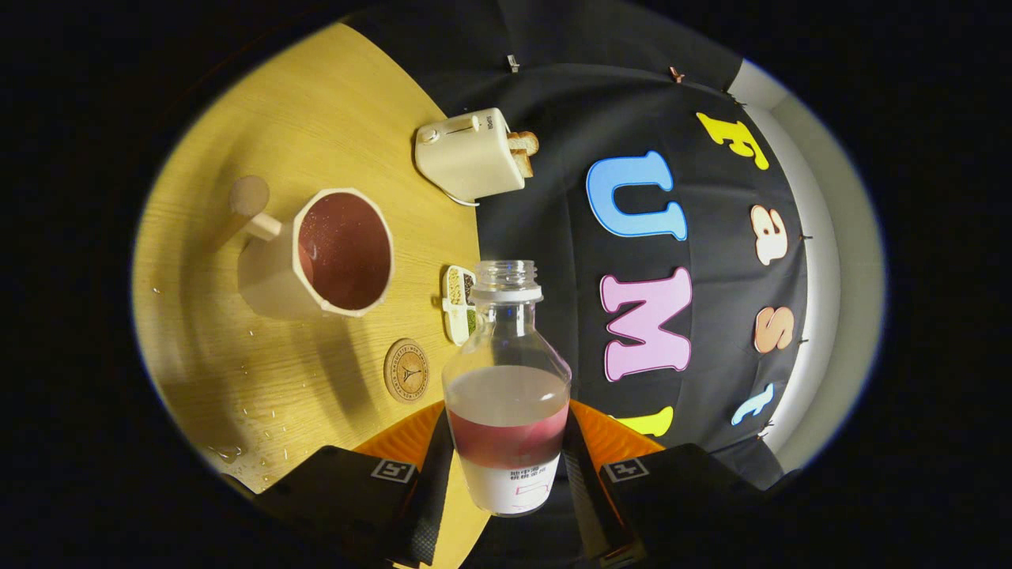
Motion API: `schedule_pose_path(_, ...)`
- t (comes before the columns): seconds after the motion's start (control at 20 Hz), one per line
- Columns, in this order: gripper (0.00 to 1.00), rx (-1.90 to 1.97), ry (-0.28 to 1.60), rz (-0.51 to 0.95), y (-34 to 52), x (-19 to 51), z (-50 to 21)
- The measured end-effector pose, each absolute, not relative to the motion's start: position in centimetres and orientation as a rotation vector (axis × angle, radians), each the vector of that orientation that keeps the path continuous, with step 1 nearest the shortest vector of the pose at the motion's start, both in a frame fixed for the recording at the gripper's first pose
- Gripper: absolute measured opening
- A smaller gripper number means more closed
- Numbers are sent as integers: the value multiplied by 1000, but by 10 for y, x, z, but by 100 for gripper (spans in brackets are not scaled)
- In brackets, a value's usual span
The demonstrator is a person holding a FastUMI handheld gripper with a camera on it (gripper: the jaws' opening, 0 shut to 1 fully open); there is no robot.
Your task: Take the bottle from table, then pour the juice into the cup, finally place the bottle on the coaster
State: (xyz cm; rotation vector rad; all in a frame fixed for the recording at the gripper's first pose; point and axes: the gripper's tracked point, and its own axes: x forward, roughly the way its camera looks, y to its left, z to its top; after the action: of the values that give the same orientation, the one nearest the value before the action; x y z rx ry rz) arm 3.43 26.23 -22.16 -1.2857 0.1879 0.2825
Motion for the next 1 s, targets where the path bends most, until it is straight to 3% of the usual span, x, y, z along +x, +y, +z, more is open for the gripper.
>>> schedule_pose_path(1.0,70,-1526,156,373,270,35,-246)
